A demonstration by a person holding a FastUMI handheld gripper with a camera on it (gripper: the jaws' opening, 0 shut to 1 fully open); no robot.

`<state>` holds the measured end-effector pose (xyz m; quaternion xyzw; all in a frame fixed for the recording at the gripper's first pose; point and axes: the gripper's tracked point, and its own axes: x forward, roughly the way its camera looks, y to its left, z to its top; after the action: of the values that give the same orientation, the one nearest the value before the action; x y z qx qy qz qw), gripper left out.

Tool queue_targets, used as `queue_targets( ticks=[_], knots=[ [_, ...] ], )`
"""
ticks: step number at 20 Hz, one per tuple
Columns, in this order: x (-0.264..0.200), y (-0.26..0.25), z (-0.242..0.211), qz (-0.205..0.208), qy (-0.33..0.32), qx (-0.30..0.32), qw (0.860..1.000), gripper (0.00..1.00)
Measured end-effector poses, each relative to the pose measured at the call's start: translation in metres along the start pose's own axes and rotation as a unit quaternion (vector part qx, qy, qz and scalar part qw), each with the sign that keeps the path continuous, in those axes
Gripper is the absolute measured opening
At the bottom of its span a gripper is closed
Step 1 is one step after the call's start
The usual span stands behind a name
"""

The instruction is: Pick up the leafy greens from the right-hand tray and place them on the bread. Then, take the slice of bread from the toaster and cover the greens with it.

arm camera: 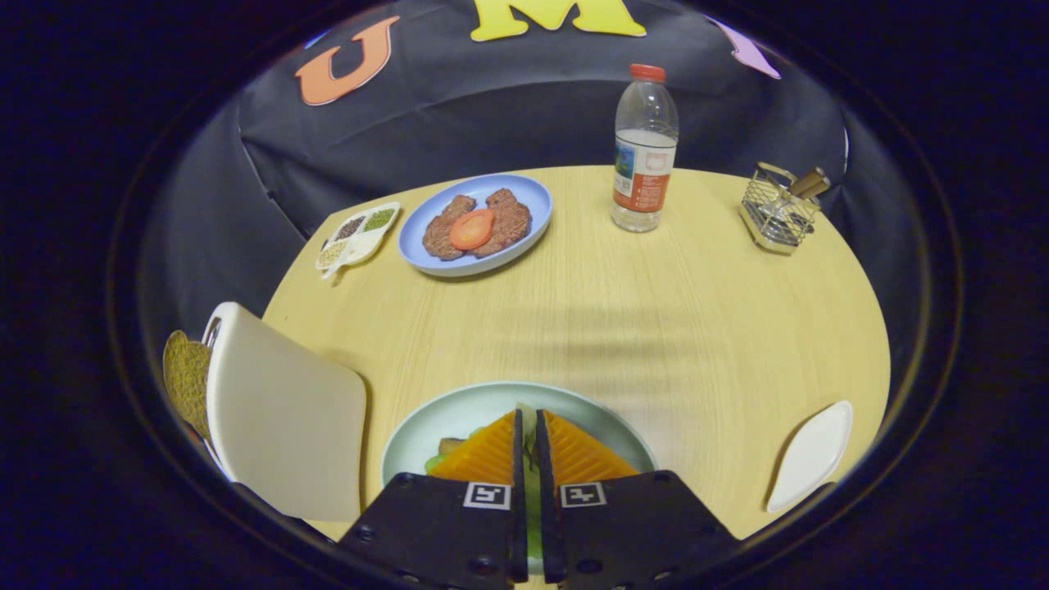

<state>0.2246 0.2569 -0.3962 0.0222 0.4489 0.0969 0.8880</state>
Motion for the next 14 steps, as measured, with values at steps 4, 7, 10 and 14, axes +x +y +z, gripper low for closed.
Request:
queue_targets(
  ticks=[4, 7, 10, 14],
  knots=[
    [-0.032, -0.001, 0.005, -0.001, -0.030, 0.003, 1.000, 0.36],
    [-0.076, 0.002, 0.009, -0.005, -0.062, 0.008, 0.998, 0.55],
    [-0.119, 0.008, 0.018, -0.009, -0.109, -0.007, 0.994, 0.67],
    [-0.173, 0.023, 0.024, -0.012, -0.164, -0.030, 0.986, 0.78]
  ],
)
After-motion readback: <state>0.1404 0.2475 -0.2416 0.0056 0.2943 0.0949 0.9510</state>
